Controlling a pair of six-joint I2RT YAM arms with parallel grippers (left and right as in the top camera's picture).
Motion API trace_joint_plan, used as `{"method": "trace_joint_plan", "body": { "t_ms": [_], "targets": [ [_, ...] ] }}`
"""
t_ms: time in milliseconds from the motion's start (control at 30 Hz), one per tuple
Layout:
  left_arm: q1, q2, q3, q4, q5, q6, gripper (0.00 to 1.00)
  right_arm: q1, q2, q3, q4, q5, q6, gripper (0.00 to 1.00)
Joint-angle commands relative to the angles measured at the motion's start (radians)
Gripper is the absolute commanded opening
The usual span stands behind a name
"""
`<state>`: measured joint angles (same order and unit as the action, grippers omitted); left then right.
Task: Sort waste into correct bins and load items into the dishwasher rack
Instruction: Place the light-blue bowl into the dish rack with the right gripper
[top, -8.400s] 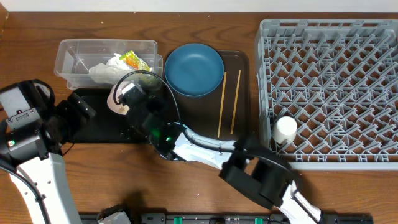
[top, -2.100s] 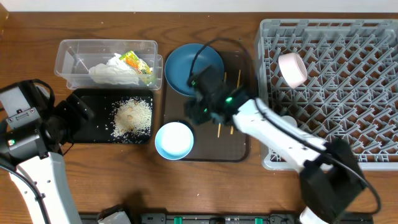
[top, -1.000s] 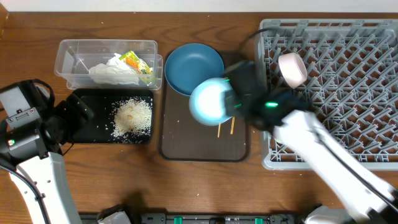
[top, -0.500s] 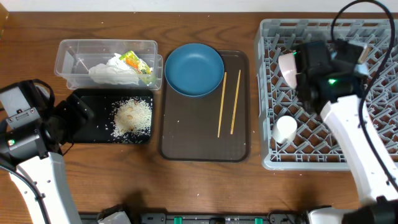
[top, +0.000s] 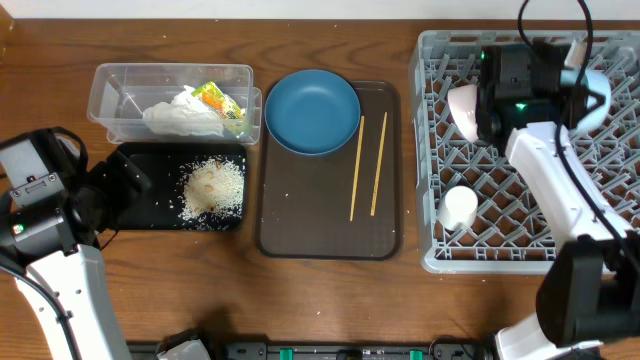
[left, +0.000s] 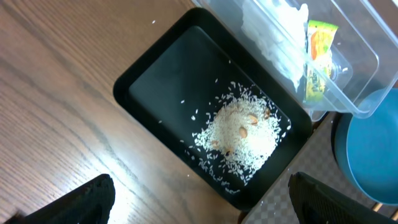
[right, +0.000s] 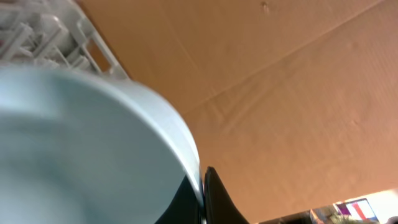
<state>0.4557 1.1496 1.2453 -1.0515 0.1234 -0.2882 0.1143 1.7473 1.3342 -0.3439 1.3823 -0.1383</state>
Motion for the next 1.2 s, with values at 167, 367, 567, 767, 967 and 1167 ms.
{"method": "trace_joint_plan", "body": {
  "t_ms": [167,367,567,767,967,1167],
  "targets": [
    [0.004,0.000,0.015,-0.002,-0.016,0.002,0.92,-0.040,0.103,0.010,0.496,-0.080,-0.570,0.01],
    [0.004,0.000,0.015,-0.003,-0.016,0.002,0.92,-0.067,0.178,0.010,0.621,-0.168,-0.724,0.01],
    [0.004,0.000,0.015,-0.003,-0.016,0.002,0.92,-0.074,0.276,0.010,0.770,-0.177,-0.811,0.01],
    [0.004,0.000,0.015,-0.003,-0.016,0.002,0.92,-0.075,0.349,0.010,0.802,-0.157,-0.918,0.01],
    [0.004,0.000,0.015,-0.003,-0.016,0.002,0.92,-0.058,0.363,0.010,0.797,-0.108,-0.917,0.01],
    [0.004,0.000,0.015,-0.003,-0.016,0.002,0.92,-0.007,0.363,0.010,0.797,-0.050,-0.917,0.01]
  ]
}}
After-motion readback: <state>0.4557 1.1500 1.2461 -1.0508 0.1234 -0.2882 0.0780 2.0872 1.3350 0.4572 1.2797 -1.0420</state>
